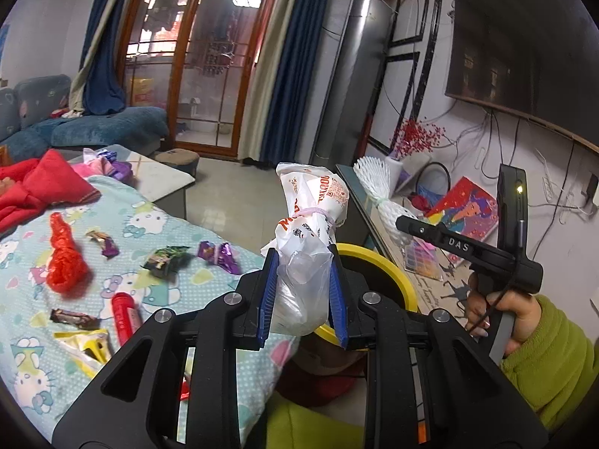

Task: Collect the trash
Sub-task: 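Carry the bag in the left tool while the right tool carries the foam net over the yellow bin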

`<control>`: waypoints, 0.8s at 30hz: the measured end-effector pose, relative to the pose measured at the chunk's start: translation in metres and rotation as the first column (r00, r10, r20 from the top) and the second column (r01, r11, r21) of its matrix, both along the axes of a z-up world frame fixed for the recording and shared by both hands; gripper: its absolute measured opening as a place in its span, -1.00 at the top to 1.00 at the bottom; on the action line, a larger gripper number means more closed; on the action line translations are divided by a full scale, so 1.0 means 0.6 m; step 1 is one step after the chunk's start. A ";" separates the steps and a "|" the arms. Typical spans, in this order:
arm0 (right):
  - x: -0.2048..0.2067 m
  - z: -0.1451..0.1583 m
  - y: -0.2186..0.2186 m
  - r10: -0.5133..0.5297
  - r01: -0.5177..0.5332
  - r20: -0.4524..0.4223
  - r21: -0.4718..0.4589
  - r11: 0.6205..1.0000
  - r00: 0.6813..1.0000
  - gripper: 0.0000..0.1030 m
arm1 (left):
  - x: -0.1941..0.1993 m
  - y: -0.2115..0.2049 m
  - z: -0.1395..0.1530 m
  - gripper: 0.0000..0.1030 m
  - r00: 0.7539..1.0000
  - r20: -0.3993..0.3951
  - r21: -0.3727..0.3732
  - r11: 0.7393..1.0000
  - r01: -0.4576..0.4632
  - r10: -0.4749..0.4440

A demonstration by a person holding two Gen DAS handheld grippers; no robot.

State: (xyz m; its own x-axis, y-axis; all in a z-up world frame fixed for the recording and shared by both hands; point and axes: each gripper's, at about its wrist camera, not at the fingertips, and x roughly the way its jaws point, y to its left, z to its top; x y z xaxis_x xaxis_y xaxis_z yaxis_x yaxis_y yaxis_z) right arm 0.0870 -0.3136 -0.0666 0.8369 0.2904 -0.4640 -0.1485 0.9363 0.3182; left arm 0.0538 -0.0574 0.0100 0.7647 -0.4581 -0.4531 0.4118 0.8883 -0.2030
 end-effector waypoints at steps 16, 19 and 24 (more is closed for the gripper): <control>-0.006 -0.025 -0.056 -0.071 0.069 -0.036 -0.038 0.997 0.997 0.70 | 0.017 -0.078 -0.037 0.63 0.996 -0.048 0.043 0.996 0.073 -0.071; -0.003 -0.033 -0.071 -0.079 0.078 -0.048 -0.034 0.996 0.996 0.70 | 0.020 -0.096 -0.048 0.63 0.994 -0.061 0.053 0.994 0.094 -0.090; 0.001 -0.053 -0.096 -0.100 0.099 -0.081 -0.019 0.995 0.992 0.70 | 0.024 -0.129 -0.065 0.63 0.990 -0.080 0.084 0.989 0.122 -0.116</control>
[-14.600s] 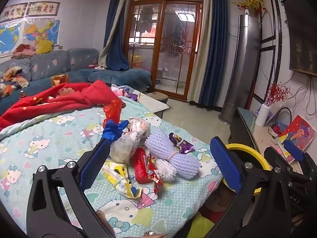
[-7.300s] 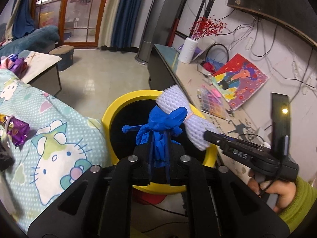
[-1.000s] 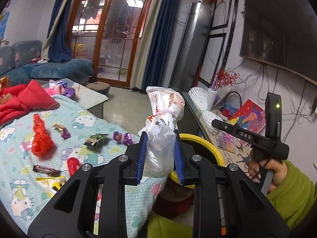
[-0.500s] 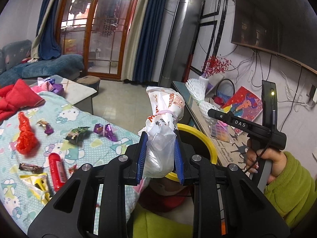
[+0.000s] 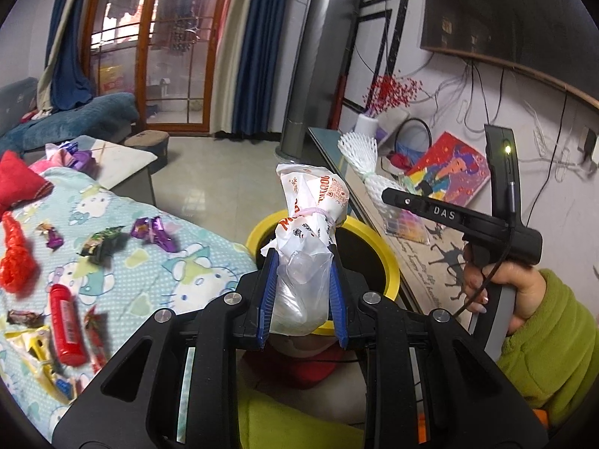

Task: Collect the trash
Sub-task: 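Carry the bag in the left tool while the right tool carries the foam net over the yellow bin, then open the left tool dropping the bag while the right tool drops the foam net into the bin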

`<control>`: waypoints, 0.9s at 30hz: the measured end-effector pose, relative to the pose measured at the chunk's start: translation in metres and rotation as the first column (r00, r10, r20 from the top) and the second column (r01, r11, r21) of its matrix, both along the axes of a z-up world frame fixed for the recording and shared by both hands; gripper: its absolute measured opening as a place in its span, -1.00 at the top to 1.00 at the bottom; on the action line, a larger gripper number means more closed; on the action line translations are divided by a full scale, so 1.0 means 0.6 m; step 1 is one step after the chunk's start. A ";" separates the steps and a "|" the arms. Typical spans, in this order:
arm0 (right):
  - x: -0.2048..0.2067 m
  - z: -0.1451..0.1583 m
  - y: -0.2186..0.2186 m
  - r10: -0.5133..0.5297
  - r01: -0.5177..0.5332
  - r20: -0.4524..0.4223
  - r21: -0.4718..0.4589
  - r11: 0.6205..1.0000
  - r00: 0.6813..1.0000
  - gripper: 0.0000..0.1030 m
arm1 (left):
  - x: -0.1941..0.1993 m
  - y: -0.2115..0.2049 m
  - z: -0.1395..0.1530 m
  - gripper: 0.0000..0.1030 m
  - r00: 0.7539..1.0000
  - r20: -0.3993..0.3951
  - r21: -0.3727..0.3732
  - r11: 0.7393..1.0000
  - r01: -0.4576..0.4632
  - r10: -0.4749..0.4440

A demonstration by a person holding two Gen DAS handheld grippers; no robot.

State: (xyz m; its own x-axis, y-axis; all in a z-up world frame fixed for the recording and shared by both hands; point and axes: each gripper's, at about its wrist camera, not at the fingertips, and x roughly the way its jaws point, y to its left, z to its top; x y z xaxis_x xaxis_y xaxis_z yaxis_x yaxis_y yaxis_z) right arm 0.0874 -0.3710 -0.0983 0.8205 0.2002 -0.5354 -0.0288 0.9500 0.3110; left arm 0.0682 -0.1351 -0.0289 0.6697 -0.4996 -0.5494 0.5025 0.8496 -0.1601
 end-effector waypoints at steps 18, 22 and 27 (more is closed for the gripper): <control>0.018 -0.071 -0.028 0.022 -0.019 -0.113 0.025 1.000 0.993 0.70 | 0.062 -0.075 -0.086 0.62 0.996 -0.086 0.101 0.994 0.031 -0.022; 0.023 -0.088 -0.029 0.030 -0.027 -0.147 0.025 0.999 0.989 0.70 | 0.075 -0.084 -0.097 0.62 0.995 -0.099 0.113 0.993 0.033 -0.021; 0.030 -0.112 -0.029 0.035 -0.030 -0.199 0.027 0.999 0.979 0.67 | 0.083 -0.093 -0.114 0.61 0.993 -0.118 0.120 0.992 0.040 -0.025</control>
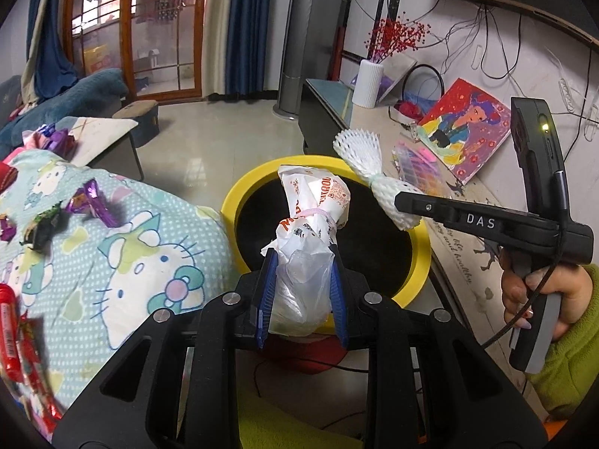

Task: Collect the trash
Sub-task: 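Open the left tool dropping the bag while the right tool drops the foam net into the bin, then move both open tools back toward the remaining wrappers on the bed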

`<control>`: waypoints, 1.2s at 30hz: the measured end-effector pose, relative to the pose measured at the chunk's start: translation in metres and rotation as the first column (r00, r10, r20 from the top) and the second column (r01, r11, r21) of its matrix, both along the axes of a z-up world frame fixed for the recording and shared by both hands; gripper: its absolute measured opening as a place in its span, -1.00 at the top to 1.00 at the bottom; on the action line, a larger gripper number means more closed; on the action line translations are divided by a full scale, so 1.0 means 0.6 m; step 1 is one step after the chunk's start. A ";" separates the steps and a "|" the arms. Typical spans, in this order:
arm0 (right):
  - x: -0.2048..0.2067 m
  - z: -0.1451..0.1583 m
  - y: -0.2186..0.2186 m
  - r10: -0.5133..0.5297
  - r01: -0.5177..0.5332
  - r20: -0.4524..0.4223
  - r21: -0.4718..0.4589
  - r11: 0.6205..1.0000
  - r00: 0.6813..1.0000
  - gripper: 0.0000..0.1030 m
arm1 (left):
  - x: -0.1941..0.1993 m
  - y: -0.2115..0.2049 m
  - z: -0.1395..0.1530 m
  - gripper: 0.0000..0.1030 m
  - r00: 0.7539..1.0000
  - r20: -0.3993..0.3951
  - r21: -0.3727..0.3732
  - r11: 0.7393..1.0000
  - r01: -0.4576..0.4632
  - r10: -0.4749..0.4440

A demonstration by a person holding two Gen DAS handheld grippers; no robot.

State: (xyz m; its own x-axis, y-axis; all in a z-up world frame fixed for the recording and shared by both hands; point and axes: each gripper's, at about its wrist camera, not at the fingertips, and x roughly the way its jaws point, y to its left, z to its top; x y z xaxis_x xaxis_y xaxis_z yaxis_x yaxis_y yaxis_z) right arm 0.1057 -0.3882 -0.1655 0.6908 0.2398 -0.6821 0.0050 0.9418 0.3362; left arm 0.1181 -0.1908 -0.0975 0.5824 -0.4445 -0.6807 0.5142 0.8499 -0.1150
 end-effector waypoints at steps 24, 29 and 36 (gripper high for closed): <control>0.000 -0.010 -0.025 -0.057 0.058 -0.031 0.029 0.998 0.998 0.17 | 0.029 0.002 -0.004 -0.42 0.999 -0.009 -0.049 0.998 -0.036 0.036; -0.003 0.006 -0.014 -0.048 0.049 -0.009 0.021 0.999 0.999 0.07 | 0.012 0.019 0.021 -0.76 0.997 0.046 -0.058 0.996 -0.066 0.069; -0.011 0.041 0.013 -0.022 0.022 0.045 0.013 1.000 0.999 -0.06 | -0.019 0.033 0.057 -0.78 0.988 0.122 -0.058 0.995 -0.085 0.091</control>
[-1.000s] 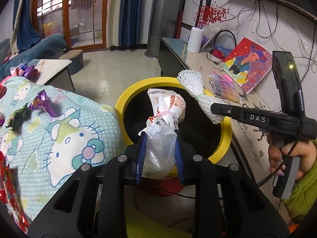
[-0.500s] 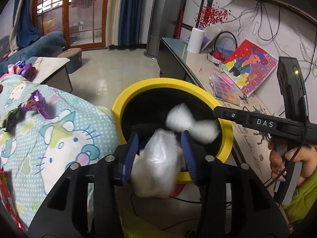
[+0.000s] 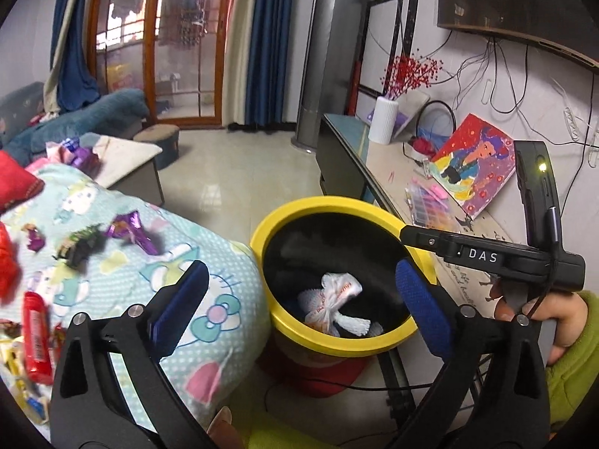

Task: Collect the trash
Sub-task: 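Move both open tools back toward the remaining wrappers on the bed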

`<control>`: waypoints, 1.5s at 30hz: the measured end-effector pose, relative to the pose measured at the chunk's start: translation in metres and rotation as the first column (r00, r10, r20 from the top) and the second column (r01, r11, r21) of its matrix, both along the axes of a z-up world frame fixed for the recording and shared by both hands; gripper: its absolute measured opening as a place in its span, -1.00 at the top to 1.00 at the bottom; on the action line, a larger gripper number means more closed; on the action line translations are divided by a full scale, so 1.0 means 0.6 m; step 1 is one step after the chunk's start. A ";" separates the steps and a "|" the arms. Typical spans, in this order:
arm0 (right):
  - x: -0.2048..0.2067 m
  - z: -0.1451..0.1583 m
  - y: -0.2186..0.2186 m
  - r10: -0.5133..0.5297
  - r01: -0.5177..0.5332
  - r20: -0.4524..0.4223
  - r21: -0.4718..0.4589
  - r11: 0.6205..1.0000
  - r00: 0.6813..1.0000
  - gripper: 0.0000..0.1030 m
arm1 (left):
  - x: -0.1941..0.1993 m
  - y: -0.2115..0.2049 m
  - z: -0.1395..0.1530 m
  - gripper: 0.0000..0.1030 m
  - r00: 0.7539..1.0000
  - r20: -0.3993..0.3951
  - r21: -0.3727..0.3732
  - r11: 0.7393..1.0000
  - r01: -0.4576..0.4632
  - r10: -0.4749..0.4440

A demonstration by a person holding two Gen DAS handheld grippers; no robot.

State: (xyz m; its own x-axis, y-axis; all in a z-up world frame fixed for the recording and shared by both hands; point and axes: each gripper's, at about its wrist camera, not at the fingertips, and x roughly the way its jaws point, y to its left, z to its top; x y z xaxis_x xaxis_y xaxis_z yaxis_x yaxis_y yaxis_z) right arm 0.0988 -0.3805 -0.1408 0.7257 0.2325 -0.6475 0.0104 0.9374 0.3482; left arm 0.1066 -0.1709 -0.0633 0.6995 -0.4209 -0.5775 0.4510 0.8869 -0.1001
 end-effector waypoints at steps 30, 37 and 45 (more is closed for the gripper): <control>-0.064 0.120 0.206 0.199 -0.188 0.190 -0.075 0.979 0.961 -0.26 | -0.058 0.204 0.086 -0.78 0.929 0.159 -0.074 0.942 -0.327 0.335; -0.081 0.126 0.267 0.290 -0.274 0.207 -0.103 0.956 0.934 -0.26 | -0.062 0.238 0.088 -0.78 0.906 0.170 -0.078 0.922 -0.380 0.388; -0.096 0.131 0.323 0.384 -0.361 0.220 -0.138 0.922 0.897 -0.27 | -0.063 0.280 0.086 -0.78 0.877 0.167 -0.075 0.892 -0.445 0.451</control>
